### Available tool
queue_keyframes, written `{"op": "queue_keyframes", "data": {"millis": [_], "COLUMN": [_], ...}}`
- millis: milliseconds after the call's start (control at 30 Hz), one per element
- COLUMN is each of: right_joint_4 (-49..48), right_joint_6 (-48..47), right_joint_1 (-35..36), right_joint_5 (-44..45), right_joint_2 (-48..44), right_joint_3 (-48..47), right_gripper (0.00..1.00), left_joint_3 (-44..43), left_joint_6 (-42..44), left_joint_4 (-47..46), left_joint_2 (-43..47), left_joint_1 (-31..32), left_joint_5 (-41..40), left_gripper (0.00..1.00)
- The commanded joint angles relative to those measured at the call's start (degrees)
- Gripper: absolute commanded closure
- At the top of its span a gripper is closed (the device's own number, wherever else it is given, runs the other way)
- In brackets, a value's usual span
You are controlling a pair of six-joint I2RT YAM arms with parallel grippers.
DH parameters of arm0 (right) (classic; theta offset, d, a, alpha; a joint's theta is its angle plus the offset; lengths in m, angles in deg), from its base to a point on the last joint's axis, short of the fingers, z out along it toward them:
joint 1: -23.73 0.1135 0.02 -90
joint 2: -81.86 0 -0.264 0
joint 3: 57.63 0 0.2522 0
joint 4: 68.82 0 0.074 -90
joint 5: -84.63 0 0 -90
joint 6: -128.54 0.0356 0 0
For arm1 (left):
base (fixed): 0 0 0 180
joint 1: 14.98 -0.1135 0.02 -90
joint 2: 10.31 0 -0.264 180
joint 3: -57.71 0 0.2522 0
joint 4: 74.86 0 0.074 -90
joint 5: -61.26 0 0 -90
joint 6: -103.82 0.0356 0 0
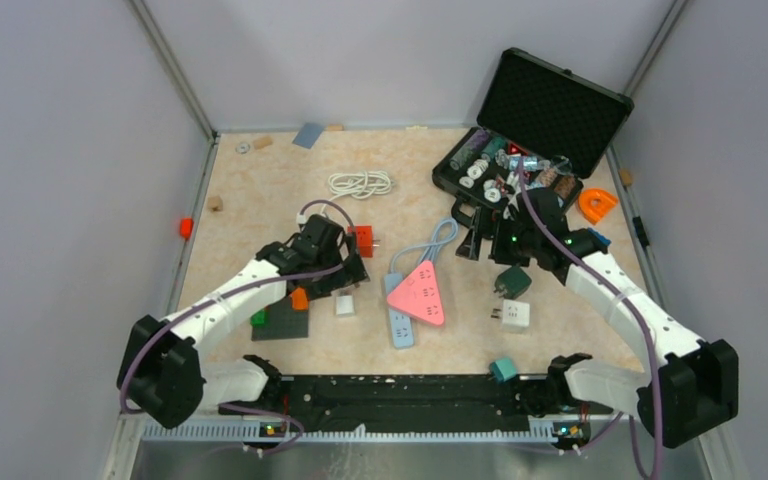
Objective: Insert the plug
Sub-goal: Pick up the plug from the center of the board.
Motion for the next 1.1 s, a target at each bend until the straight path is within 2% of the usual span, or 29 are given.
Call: {"op": "queue_keyframes", "data": {"millis": [0, 100, 367, 467, 700, 900, 1067], "right_joint_4": [0.7, 1.5, 2.4, 3.0, 3.7, 3.8, 3.9], "right_joint_6": [-0.9, -1.3, -1.7, -1.7, -1.5, -1.2, -1.3], "right_joint_1": [-0.4, -0.4, -0.4, -0.4, -0.4, -0.4, -0.4], "right_joint_5": [-2.6, -3.4, -4.2, -4.2, -4.3, -4.8, -4.7], "right_joint_2": [2.7, 3.7, 4.6, 5.1, 5.0, 5.1, 5.2], "right_joint_3": [-3.7, -3.9, -4.6, -4.9, -4.8, -5.1, -5.3], "right_gripper": [0.02, 0.03, 0.04, 0.04, 0.04, 0.05, 0.05], "left_joint_3": [-6.7, -12.6, -34.2, -39.0, -39.8, -35.2, -32.4], "left_joint_6": [2.9, 5.6, 13.3, 14.4, 14.5, 14.8, 15.7], "left_joint_4": [-3.9, -2.7, 12.1, 15.0, 14.2, 7.1, 3.9], "left_joint_2": [-3.7, -8.4, -26.9, -32.3, -35.1, -34.7, -34.8], "left_joint_1": [-0.3, -0.3, -0.2, -0.3, -1.4, -5.4, -6.8], "left_joint_5": [1.2, -0.4, -9.5, -11.3, -11.4, -3.3, 0.2], "left_gripper": [0.01, 0.01, 0.01, 0.02, 0.06, 0.18, 0.21]}}
